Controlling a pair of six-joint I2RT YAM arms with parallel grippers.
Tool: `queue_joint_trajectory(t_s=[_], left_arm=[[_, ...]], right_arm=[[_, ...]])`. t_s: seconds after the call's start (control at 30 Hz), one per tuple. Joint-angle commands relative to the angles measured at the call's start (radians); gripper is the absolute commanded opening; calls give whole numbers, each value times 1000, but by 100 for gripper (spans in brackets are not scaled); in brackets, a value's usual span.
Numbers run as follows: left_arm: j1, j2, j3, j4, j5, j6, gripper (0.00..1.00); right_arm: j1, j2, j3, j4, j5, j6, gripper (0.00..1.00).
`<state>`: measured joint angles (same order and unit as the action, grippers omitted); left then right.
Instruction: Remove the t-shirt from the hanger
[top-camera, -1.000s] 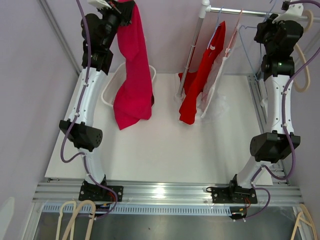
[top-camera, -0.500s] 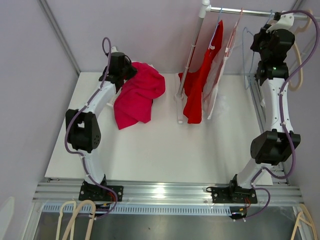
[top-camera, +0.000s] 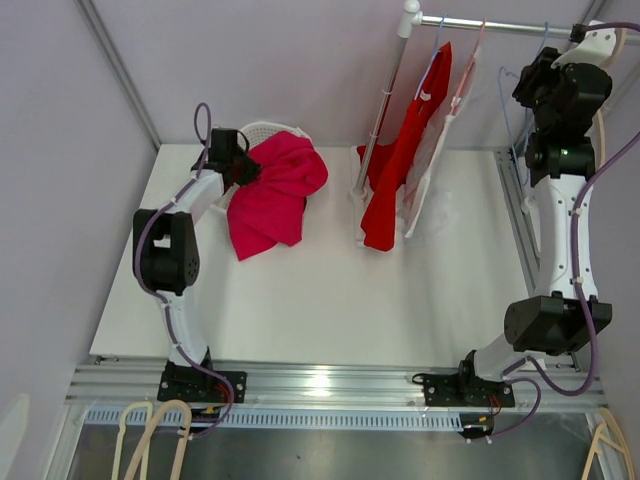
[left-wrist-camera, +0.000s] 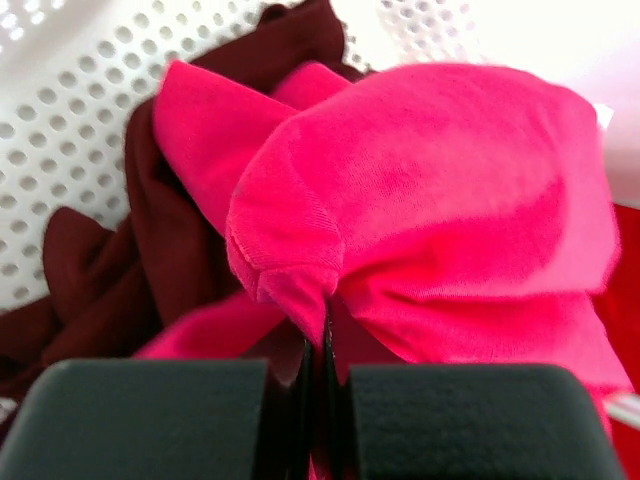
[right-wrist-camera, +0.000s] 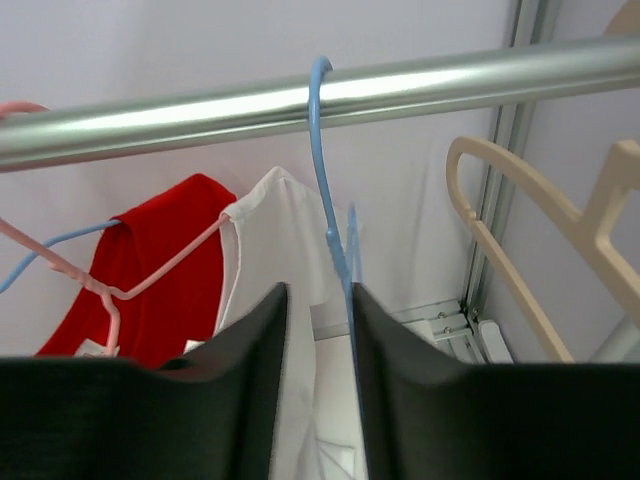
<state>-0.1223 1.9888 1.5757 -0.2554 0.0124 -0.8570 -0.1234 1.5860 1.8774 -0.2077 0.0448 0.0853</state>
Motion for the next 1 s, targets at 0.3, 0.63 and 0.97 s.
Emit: queue_joint_trajectory(t_s=[0.3, 0.63, 0.97], left_arm=[[162, 163, 230, -182, 66, 33, 34], [162, 94, 293, -258, -8, 85, 84], [-2, -159, 337, -320, -242, 294, 99]], right_arm=[[-5, -135, 62, -56, 46, -4, 77], [-5, -152, 94, -104, 32, 5, 76], [-2, -179, 89, -128, -22, 47, 78]])
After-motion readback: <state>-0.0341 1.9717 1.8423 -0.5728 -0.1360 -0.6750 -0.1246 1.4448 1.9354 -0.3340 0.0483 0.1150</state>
